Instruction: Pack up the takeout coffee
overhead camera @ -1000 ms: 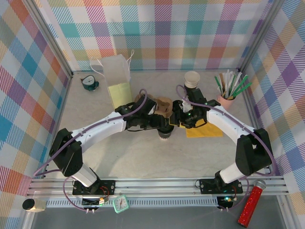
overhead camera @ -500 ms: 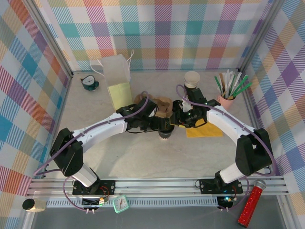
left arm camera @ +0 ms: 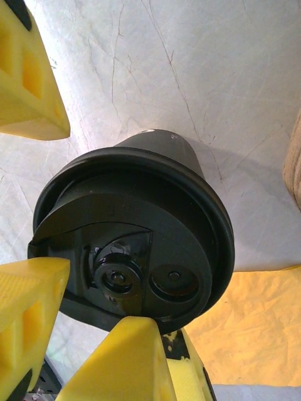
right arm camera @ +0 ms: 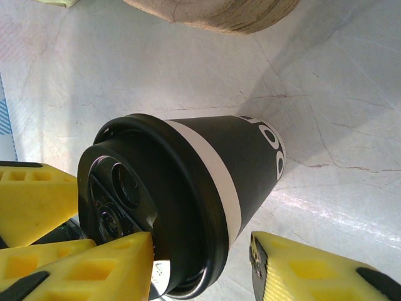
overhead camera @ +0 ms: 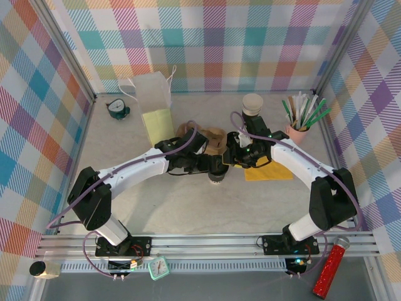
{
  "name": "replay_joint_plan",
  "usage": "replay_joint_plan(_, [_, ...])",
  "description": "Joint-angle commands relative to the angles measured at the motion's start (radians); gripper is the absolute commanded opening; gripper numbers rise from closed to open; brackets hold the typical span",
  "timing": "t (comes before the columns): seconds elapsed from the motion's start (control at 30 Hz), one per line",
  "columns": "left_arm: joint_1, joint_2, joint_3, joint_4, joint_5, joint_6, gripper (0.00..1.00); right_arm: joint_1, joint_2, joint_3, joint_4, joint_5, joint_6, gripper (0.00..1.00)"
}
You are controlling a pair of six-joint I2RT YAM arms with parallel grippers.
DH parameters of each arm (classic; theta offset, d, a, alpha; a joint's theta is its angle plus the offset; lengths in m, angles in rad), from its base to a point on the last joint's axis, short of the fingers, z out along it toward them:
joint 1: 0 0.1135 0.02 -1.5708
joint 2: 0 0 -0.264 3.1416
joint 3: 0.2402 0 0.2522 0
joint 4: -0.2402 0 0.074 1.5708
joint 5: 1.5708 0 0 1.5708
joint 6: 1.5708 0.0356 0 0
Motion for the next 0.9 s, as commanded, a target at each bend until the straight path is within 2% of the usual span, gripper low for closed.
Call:
replay_joint_plan(0.0, [0.011,0.009,0.026,-0.004,-0.012,0.014,0.52,0.009,0.013,-0.013,-0.033,0.032,-0.021,0.45])
replay_joint_plan(0.87, [0.013,0.080,-0.028,-0.026,-0.014,0.029,0.50,0.009,0.050,-0.079,-0.042,0.088,-0.034,0.41])
